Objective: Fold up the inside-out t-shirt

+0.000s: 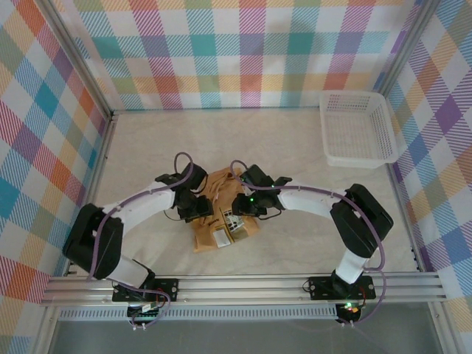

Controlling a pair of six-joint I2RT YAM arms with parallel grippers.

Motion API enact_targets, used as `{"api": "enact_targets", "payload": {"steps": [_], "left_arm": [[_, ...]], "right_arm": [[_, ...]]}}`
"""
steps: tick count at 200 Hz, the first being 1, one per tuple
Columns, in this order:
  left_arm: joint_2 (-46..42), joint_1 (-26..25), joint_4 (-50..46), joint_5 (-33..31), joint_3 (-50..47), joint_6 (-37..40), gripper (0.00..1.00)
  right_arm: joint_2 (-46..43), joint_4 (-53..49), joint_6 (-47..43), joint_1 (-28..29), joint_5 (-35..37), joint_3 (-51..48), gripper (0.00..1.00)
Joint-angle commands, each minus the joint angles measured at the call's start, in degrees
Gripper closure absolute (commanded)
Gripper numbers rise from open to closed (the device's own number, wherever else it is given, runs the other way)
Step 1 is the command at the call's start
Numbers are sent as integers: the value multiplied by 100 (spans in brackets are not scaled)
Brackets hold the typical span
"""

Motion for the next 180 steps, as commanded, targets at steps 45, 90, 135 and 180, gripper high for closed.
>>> {"api": "enact_targets", "payload": {"steps": [45, 90, 135, 180], "left_arm": [[592, 232, -879, -851, 1389, 542, 100], [1384, 1129, -1341, -910, 2642, 1015, 100], [2385, 1942, -1652, -814, 3613, 1078, 86], [2349, 2000, -1805, -561, 3940, 1210, 39]], "right_arm": [[317, 103, 205, 131, -165, -376, 72], [299, -55, 200, 209, -100, -429, 73], [269, -234, 185, 236, -49, -203, 72], [136, -1035, -498, 140, 762, 716, 49]]}}
